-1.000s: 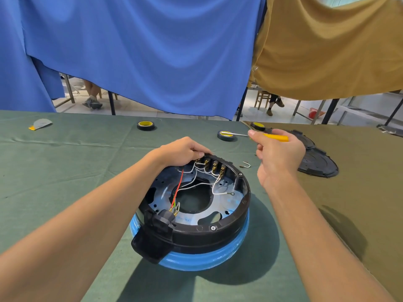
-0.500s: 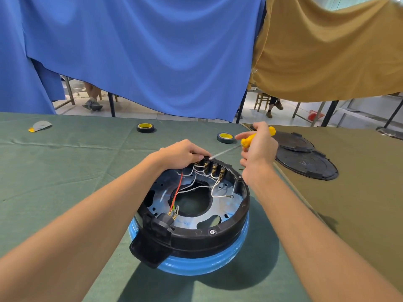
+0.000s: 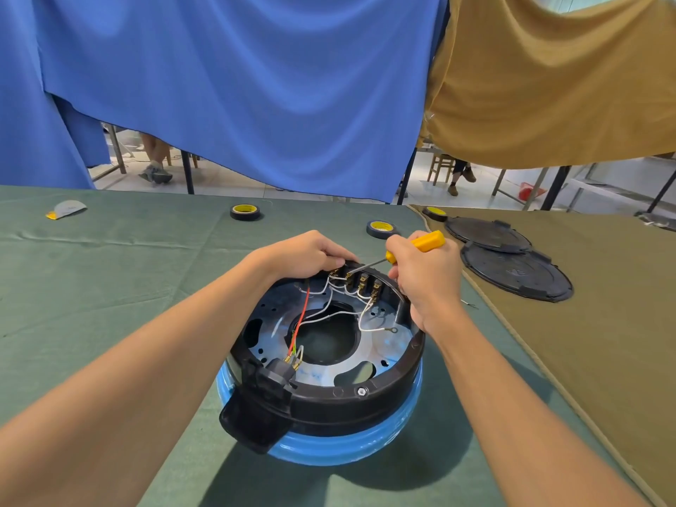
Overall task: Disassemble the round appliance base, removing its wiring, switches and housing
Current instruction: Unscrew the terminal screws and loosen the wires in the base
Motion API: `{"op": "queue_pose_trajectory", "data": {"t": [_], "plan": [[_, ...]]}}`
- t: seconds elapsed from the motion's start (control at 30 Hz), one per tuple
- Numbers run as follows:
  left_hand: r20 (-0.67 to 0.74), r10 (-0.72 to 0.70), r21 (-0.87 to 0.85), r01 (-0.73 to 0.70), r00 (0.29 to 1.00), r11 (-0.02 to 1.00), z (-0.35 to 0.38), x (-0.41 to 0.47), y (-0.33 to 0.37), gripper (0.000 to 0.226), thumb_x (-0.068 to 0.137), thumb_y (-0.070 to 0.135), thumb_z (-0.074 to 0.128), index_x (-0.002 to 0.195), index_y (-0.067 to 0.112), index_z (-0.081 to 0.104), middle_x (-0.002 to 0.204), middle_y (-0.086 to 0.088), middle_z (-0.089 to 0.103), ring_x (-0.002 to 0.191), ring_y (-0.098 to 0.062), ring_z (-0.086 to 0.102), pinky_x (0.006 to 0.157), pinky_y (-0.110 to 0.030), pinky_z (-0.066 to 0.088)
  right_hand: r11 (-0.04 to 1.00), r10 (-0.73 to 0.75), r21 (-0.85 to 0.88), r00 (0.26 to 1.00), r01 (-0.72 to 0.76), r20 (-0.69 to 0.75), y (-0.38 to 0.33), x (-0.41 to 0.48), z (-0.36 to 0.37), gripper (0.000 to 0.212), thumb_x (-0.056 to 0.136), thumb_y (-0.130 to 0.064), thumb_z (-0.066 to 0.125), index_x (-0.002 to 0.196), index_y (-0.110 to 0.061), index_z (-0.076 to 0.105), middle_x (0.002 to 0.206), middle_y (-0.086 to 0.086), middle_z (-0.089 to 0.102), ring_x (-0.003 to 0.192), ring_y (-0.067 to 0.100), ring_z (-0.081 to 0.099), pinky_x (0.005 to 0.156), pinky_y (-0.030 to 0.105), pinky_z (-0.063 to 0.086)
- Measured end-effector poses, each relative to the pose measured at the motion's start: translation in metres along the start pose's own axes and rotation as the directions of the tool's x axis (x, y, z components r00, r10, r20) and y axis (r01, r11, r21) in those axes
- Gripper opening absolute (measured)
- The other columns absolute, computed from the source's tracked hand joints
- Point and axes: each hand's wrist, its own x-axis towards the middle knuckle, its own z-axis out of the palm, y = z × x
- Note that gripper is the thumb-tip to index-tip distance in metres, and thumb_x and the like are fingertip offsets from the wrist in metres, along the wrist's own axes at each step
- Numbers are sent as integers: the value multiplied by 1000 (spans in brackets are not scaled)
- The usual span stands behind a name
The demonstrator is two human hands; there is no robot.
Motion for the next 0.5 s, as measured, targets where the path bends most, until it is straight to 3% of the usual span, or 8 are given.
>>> {"op": "queue_pose_trajectory", "data": {"t": [0.23, 0.37, 0.43, 0.5], "plan": [[-23, -1, 2, 1, 1000, 1000, 2, -1, 1, 33, 101, 10, 47, 127, 21, 64, 124, 8, 65, 104, -6, 55, 92, -19, 34, 994, -82, -76, 996, 79, -35, 2, -3, -1, 23, 75, -18, 63, 59, -2, 57, 44, 3, 52, 47, 21, 58, 50, 34, 50], [-24, 2, 6, -1, 1000, 1000, 2, -1, 1, 34, 101, 10, 46, 128, 20, 64, 127, 7, 64, 112, -9, 55, 95, -20, 34, 982, -146, -118, 989, 145, -3, 2, -6, -2, 22, 76, -20, 62, 60, -6, 57, 46, 4, 57, 50, 23, 63, 64, 45, 57], [-24, 5, 18, -4, 1000, 1000, 2, -2, 1, 34, 101, 10, 46, 128, 21, 64, 128, 6, 63, 114, -10, 55, 96, -21, 34, 976, -174, -125, 984, 177, 33, 1, -8, -3, 19, 76, -21, 61, 62, -10, 58, 46, 0, 59, 46, 18, 61, 66, 42, 55], [-22, 8, 31, -7, 1000, 999, 2, -2, 2, 34, 102, 10, 45, 128, 21, 63, 129, 5, 63, 115, -12, 55, 97, -23, 35, 968, -205, -128, 975, 214, 83, -1, -10, -5, 21, 78, -21, 63, 60, -11, 60, 49, 2, 62, 43, 12, 61, 57, 35, 54]]}}
